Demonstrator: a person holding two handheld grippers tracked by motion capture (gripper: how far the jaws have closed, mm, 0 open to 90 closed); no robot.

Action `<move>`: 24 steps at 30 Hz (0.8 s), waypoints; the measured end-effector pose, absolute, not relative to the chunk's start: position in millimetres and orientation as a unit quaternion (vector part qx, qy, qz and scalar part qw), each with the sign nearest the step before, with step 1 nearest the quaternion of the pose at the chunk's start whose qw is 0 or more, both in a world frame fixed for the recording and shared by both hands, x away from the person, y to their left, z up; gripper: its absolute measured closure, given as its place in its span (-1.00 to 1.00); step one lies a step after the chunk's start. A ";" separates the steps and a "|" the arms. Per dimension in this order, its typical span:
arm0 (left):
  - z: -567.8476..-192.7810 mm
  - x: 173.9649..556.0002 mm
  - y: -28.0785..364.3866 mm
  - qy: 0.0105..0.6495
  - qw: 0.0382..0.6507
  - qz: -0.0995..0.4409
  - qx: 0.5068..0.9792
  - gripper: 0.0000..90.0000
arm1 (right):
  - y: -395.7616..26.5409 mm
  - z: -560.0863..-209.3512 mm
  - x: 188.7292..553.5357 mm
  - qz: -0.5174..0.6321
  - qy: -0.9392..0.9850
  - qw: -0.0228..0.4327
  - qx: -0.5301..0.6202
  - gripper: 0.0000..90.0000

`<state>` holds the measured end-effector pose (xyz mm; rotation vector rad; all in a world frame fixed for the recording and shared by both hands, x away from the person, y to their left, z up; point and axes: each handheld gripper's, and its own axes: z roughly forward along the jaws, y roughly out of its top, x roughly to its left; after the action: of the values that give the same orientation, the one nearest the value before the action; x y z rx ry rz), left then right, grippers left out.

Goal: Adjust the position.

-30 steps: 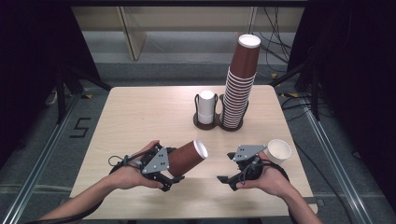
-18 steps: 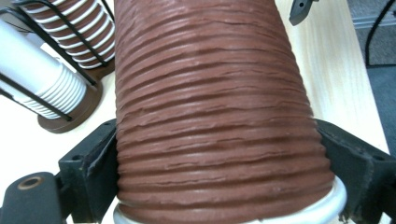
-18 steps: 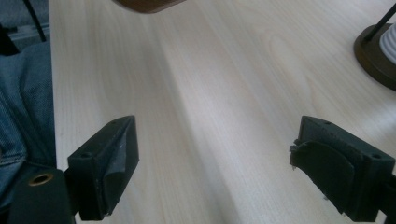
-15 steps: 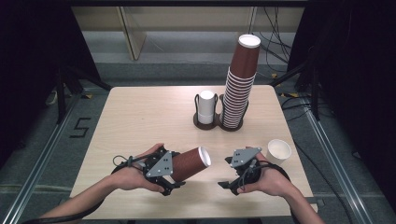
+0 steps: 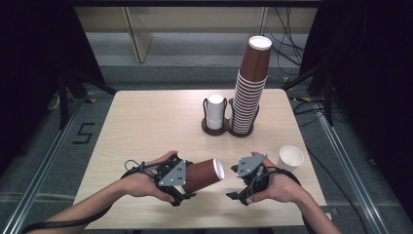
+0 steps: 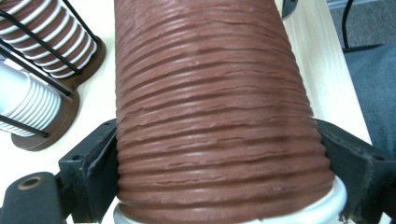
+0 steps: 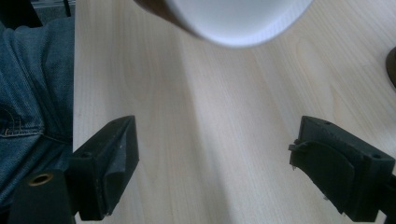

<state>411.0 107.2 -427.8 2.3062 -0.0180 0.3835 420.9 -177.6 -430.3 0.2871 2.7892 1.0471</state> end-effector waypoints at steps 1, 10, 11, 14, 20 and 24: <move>-427.0 411.2 107.1 -0.014 0.382 0.148 0.912 -0.76 | -176.3 -429.7 421.5 0.351 0.929 0.075 0.088 -0.68; -432.2 408.6 98.8 -0.031 0.366 0.138 0.920 -0.76 | -169.7 -424.5 420.4 0.355 0.930 0.066 0.073 -0.68; -433.1 408.5 97.6 -0.032 0.365 0.137 0.920 -0.76 | -168.2 -423.9 420.8 0.356 0.929 0.072 0.068 -0.69; -434.3 407.0 94.7 -0.036 0.363 0.134 0.921 -0.76 | -162.7 -422.6 420.0 0.353 0.931 0.067 0.063 -0.69; -435.3 404.2 90.9 -0.048 0.355 0.126 0.925 -0.76 | -152.1 -416.7 420.3 0.358 0.931 0.067 0.028 -0.69; -434.2 404.9 88.7 -0.055 0.351 0.126 0.926 -0.76 | -145.7 -416.4 418.4 0.347 0.936 0.053 0.043 -0.69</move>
<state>404.9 88.7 -434.2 2.3989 -0.1420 0.3265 418.4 -145.7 -416.4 0.1298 2.8441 1.0540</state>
